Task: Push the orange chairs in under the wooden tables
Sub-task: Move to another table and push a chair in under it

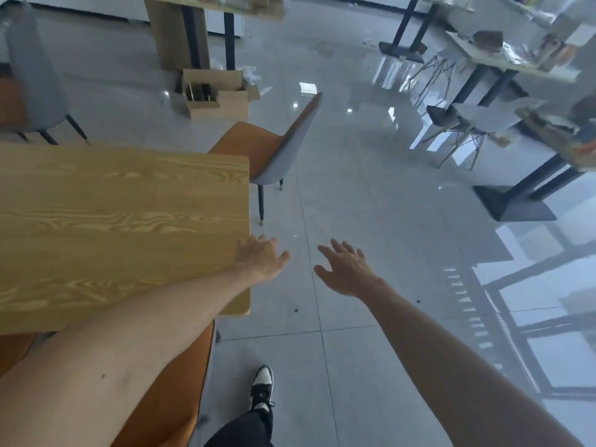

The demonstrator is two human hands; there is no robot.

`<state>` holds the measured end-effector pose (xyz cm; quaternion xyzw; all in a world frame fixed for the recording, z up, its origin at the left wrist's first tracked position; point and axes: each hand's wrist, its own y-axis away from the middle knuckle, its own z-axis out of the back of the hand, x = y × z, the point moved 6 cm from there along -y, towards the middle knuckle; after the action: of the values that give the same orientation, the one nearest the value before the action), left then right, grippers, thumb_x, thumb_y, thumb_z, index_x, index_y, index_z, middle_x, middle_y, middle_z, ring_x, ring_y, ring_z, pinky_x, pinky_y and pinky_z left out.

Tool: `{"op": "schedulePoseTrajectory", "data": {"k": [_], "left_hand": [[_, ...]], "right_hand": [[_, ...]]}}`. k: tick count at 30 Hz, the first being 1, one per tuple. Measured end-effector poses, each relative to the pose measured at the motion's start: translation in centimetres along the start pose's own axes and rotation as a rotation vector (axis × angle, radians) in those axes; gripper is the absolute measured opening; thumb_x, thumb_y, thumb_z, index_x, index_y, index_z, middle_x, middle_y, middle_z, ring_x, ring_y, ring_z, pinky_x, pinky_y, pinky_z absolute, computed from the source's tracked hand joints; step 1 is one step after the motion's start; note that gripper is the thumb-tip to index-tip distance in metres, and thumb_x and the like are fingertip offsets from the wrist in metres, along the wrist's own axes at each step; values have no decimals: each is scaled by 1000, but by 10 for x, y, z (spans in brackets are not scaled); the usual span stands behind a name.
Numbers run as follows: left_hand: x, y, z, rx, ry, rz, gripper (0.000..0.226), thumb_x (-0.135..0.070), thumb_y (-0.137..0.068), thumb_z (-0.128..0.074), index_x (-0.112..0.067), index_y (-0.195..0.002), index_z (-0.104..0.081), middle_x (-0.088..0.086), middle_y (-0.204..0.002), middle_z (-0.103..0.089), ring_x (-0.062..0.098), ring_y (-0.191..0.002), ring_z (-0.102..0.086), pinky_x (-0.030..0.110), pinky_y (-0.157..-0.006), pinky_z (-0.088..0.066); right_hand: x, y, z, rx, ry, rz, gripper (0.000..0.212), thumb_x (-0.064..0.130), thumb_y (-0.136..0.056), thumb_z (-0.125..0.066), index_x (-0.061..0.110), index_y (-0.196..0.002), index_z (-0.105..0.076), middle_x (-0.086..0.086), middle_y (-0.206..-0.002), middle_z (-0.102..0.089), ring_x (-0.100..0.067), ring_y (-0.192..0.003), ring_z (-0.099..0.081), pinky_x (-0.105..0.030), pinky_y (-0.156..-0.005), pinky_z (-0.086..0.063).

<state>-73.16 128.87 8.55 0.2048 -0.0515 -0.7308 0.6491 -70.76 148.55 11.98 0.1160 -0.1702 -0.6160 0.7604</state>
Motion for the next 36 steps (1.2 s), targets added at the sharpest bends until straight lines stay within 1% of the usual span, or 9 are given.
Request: {"op": "schedulePoseTrajectory", "data": {"k": [3, 6, 11, 16, 20, 24, 26, 33, 36], "left_hand": [[-1, -49, 20, 20, 10, 8, 70, -63, -98, -27, -18, -148, -46, 11, -149, -49, 32, -138, -41, 55, -111, -31], [-1, -91, 43, -1, 4, 5, 72, -65, -97, -26, -18, -146, -48, 10, -151, -48, 32, -137, -43, 54, -110, -33], [9, -166, 69, -9, 52, 52, 71, -67, -95, -26, -19, -138, -55, 9, -142, -55, 31, -131, -48, 53, -107, -35], [19, -251, 85, -15, 95, 129, 66, -65, -91, -26, -19, -121, -62, 8, -128, -62, 30, -121, -53, 51, -102, -39], [20, -331, 104, -19, 148, 191, 69, -66, -90, -25, -17, -125, -59, 11, -130, -61, 33, -122, -53, 54, -100, -43], [8, -416, 125, -6, 179, 276, 70, -66, -95, -28, -15, -140, -46, 14, -144, -50, 36, -132, -46, 54, -108, -37], [-3, -459, 138, -2, 182, 297, 72, -65, -97, -28, -15, -147, -40, 14, -149, -45, 35, -135, -42, 53, -109, -35], [-34, -593, 174, -14, 292, 312, 75, -65, -99, -20, -16, -154, -30, 12, -155, -39, 33, -140, -37, 54, -112, -31], [-30, -649, 178, -38, 347, 337, 75, -65, -99, -14, -17, -152, -32, 11, -151, -44, 33, -136, -41, 55, -110, -33]], "right_hand": [[-18, -43, 25, 12, 11, -9, 64, 56, -97, -39, 27, -153, -27, -9, -164, -16, -31, -149, -15, -54, -119, -12], [-31, -86, 50, 8, 4, -16, 65, 58, -97, -38, 27, -153, -27, -9, -163, -18, -30, -148, -18, -52, -119, -15], [-52, -167, 82, 30, 12, 14, 65, 59, -97, -37, 27, -153, -27, -8, -164, -17, -30, -149, -16, -53, -119, -14], [-74, -262, 115, 47, 60, 69, 64, 58, -98, -36, 26, -152, -28, -9, -163, -19, -30, -147, -19, -53, -118, -15], [-101, -357, 143, 55, 70, 124, 65, 59, -97, -36, 26, -153, -27, -10, -164, -16, -31, -149, -17, -55, -119, -15], [-131, -455, 178, 72, 91, 189, 65, 58, -98, -37, 25, -153, -27, -10, -163, -19, -32, -147, -20, -55, -118, -16], [-147, -503, 198, 68, 103, 218, 64, 57, -98, -37, 24, -152, -28, -11, -162, -20, -32, -147, -21, -55, -118, -17], [-187, -645, 254, 78, 133, 268, 62, 54, -100, -34, 24, -154, -25, -12, -164, -16, -32, -149, -17, -55, -119, -16], [-196, -702, 266, 57, 125, 290, 60, 52, -100, -34, 25, -153, -27, -13, -163, -17, -31, -149, -18, -54, -119, -16]]}}
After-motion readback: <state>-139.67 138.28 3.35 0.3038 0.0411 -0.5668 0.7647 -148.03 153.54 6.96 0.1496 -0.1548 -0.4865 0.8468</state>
